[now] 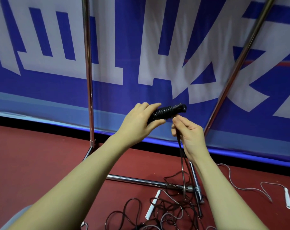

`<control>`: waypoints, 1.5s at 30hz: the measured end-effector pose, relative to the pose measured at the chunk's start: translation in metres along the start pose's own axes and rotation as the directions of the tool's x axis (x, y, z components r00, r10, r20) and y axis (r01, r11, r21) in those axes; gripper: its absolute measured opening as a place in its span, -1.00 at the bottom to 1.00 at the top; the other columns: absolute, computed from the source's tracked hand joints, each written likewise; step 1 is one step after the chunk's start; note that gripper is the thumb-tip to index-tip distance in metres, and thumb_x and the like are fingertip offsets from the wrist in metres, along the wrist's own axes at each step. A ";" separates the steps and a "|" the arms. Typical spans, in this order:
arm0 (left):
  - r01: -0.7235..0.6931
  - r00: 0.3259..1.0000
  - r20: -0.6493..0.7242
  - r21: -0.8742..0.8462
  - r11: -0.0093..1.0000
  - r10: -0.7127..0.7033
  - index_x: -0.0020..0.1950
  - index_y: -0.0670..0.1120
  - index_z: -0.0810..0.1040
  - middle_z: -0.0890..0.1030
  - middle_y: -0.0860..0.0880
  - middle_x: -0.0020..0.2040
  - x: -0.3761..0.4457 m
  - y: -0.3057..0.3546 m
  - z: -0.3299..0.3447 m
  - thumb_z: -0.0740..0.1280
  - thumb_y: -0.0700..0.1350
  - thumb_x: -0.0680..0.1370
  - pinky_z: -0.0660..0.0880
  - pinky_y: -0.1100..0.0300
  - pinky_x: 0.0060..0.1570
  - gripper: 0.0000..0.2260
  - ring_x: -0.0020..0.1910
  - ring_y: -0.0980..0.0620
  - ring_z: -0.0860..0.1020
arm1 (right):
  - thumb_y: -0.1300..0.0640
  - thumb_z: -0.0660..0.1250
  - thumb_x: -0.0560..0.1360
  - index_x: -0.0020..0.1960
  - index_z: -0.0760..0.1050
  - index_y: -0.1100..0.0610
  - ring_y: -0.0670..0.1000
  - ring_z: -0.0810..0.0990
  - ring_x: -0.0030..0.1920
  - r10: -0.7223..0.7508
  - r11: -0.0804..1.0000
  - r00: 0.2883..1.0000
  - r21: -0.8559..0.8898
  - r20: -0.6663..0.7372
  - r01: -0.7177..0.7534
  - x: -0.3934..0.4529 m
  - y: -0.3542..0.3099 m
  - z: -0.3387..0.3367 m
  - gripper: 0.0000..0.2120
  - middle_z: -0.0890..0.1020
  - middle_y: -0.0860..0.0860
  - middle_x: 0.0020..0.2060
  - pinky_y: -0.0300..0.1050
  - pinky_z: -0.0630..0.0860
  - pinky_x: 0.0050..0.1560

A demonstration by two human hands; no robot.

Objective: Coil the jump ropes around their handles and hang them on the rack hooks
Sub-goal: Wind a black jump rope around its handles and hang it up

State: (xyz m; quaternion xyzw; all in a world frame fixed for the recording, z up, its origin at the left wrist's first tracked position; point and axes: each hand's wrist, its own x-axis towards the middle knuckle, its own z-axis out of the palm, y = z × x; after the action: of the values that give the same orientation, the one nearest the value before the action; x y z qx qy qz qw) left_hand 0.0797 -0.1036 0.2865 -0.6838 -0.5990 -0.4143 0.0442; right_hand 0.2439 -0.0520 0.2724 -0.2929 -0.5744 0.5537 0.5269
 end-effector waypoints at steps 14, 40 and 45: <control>0.120 0.990 0.058 0.109 0.987 -0.126 0.54 0.07 0.20 0.40 -0.04 0.13 0.000 -0.004 0.009 0.09 0.07 0.66 0.40 0.07 -0.19 -0.57 -0.12 -0.11 0.50 | 0.35 0.27 0.53 0.06 0.59 0.08 -0.06 0.40 -0.44 0.114 0.991 0.989 0.064 0.093 -0.120 -0.004 0.000 -0.001 -0.76 0.57 0.03 -0.24 -0.28 0.25 -0.47; 0.167 0.983 0.051 0.141 0.976 -0.176 0.48 0.02 0.26 0.45 -0.02 0.22 -0.010 0.001 0.023 0.17 0.15 0.61 0.44 0.06 -0.03 -0.53 0.10 -0.07 0.52 | 0.37 0.31 0.50 -0.13 0.54 0.25 -0.06 0.50 -0.46 0.224 0.974 0.972 0.021 0.078 -0.226 0.004 0.008 -0.003 -0.92 0.59 0.06 -0.35 -0.21 0.49 -0.41; 0.207 0.965 0.168 -0.007 0.978 -0.203 0.39 0.13 0.21 0.51 0.05 0.06 -0.007 -0.001 0.020 0.40 0.21 0.45 0.44 0.10 -0.06 -0.39 -0.04 -0.01 0.53 | 0.32 0.30 0.53 -0.05 0.54 0.25 -0.10 0.36 -0.49 0.228 0.973 0.971 0.018 0.077 -0.230 0.006 0.014 -0.008 -0.95 0.49 0.01 -0.37 -0.28 0.28 -0.49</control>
State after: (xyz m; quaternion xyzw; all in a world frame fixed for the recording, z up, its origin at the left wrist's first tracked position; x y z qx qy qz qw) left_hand 0.0891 -0.0978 0.2684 -0.6509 -0.6631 -0.3651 -0.0575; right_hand 0.2465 -0.0406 0.2601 -0.3292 -0.5485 0.6289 0.4418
